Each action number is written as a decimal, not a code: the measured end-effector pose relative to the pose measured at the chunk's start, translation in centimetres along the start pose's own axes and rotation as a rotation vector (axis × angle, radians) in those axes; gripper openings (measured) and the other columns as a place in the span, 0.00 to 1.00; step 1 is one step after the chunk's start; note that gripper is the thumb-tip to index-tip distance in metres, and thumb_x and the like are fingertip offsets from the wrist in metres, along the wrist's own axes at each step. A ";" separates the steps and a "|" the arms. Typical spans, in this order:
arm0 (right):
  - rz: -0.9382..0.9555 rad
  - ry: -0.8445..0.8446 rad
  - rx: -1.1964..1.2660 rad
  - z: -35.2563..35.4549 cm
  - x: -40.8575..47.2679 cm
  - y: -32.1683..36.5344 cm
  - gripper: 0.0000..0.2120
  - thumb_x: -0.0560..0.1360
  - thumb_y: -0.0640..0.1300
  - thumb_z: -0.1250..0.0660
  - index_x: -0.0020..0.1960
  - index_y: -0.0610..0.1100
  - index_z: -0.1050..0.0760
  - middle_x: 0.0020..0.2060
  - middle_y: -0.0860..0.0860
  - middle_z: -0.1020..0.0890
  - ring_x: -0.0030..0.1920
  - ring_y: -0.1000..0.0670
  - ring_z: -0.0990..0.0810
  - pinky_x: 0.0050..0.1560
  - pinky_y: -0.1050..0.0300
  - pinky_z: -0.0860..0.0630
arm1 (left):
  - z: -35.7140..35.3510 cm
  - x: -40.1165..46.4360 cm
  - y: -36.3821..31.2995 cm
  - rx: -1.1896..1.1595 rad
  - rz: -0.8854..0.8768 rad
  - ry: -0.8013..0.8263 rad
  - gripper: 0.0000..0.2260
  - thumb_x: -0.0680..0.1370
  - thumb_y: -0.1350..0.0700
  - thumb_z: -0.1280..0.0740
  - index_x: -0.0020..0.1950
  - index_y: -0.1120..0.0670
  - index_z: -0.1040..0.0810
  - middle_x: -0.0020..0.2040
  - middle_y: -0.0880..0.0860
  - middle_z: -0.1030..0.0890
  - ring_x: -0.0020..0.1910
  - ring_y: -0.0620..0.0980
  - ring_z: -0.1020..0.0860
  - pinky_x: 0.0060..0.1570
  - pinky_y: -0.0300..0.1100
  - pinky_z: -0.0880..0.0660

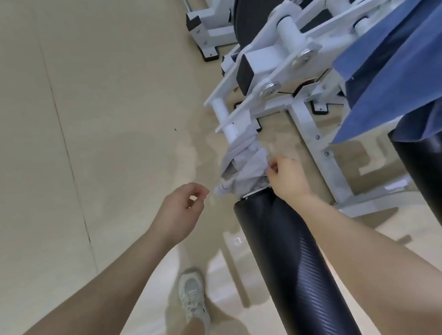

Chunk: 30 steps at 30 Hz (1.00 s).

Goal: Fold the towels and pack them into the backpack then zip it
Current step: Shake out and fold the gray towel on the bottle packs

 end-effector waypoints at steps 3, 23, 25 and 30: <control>0.011 -0.040 0.286 5.0 -3.7 1.1 0.06 0.76 0.39 0.38 0.52 0.40 0.26 0.40 0.48 0.23 0.42 0.50 0.27 0.36 0.62 0.34 | -0.6 -2.0 -4.9 0.003 -0.124 0.055 0.10 0.78 0.61 0.42 0.54 0.47 0.29 0.52 0.44 0.26 0.45 0.46 0.24 0.35 0.25 0.31; -0.093 -0.328 1.133 22.5 -42.5 -26.1 0.09 0.78 0.34 0.43 0.43 0.44 0.29 0.35 0.47 0.26 0.36 0.51 0.25 0.42 0.60 0.26 | -31.2 -30.3 -29.0 0.226 -0.726 0.598 0.07 0.75 0.56 0.34 0.53 0.51 0.25 0.44 0.45 0.22 0.41 0.40 0.25 0.42 0.29 0.29; -0.149 -0.391 1.137 23.1 -47.6 -31.4 0.09 0.78 0.34 0.43 0.42 0.44 0.30 0.33 0.48 0.27 0.34 0.52 0.26 0.42 0.59 0.26 | -36.5 -34.7 -29.8 0.161 -0.685 0.686 0.05 0.76 0.57 0.35 0.50 0.52 0.22 0.43 0.47 0.20 0.43 0.43 0.24 0.44 0.37 0.28; -0.310 -0.587 1.023 25.4 -60.7 -43.4 0.10 0.76 0.32 0.38 0.39 0.45 0.29 0.29 0.50 0.30 0.25 0.62 0.30 0.28 0.72 0.34 | -48.9 -44.8 -32.5 0.163 -0.709 0.894 0.06 0.77 0.56 0.36 0.42 0.55 0.22 0.35 0.46 0.23 0.33 0.38 0.27 0.34 0.28 0.31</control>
Point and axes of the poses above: each hand's wrist, its own x-axis towards the middle knuckle, its own z-axis out of the back of the hand, y = z × x, the point moved 9 cm from there along x, towards the middle knuckle
